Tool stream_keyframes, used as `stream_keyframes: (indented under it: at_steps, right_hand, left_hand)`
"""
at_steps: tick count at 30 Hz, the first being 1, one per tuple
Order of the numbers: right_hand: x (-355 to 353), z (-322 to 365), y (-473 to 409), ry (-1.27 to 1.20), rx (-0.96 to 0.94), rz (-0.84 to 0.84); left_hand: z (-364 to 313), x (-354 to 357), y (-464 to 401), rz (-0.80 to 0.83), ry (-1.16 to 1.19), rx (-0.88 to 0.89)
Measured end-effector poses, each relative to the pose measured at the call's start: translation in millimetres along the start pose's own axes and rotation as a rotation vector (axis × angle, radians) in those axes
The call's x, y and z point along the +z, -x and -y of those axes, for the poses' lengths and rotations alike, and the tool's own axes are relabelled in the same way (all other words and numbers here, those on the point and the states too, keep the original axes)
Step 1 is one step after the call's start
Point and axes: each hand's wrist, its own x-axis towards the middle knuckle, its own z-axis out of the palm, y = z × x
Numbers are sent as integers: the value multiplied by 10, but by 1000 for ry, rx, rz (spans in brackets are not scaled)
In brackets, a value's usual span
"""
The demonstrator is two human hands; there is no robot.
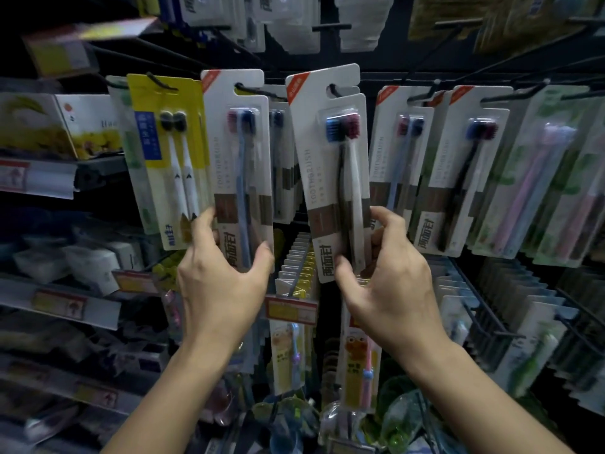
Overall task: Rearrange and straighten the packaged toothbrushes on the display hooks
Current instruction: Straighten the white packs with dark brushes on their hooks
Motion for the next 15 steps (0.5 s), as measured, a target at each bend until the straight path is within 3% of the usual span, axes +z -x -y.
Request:
stream_keyframes:
  at_steps: [15]
  right_hand:
    - [82, 102, -21, -9, 8, -61]
  left_hand:
    - [-126, -41, -3, -93, -24, 62]
